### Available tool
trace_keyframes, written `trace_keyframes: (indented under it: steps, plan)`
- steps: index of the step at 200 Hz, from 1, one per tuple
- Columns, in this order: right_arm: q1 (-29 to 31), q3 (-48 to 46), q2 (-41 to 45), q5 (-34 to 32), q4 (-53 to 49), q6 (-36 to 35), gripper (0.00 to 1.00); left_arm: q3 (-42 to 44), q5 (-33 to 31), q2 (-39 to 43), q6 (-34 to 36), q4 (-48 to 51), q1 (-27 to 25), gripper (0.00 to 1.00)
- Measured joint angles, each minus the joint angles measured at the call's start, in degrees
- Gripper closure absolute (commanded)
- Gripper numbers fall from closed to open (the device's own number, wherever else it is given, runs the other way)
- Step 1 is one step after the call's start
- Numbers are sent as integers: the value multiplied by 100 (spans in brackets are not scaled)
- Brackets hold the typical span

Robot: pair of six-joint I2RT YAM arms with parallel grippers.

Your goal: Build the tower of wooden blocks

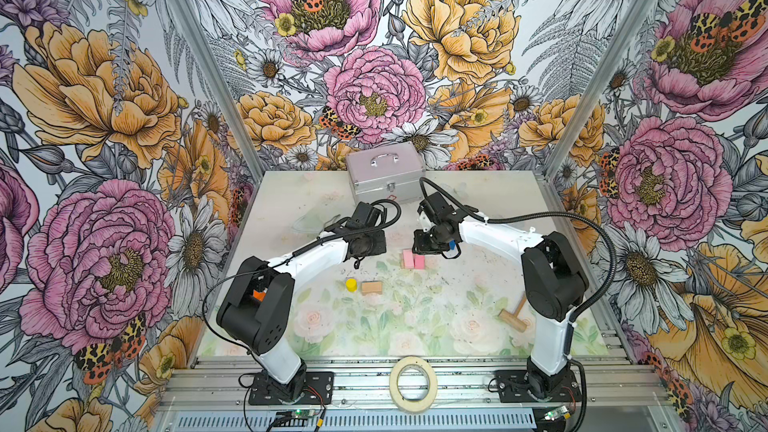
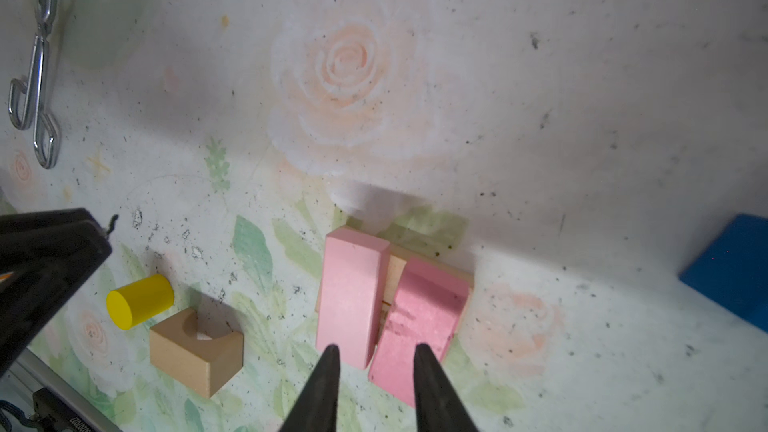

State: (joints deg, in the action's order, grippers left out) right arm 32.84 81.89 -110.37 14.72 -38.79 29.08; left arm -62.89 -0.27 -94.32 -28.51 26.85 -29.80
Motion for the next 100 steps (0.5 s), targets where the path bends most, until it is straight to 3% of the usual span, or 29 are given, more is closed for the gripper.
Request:
trace_keyframes:
  steps: [47,64,100]
  plan:
    - [59,-162,0,57,146,133,69,0,7,-9,-2,-2,0,85]
    - [59,-243,11,44,184,177,75,-31,61,-85,-9,-13,-9,90]
    - [4,-485,289,-11,240,269,98,-184,186,-389,-33,-22,-68,100]
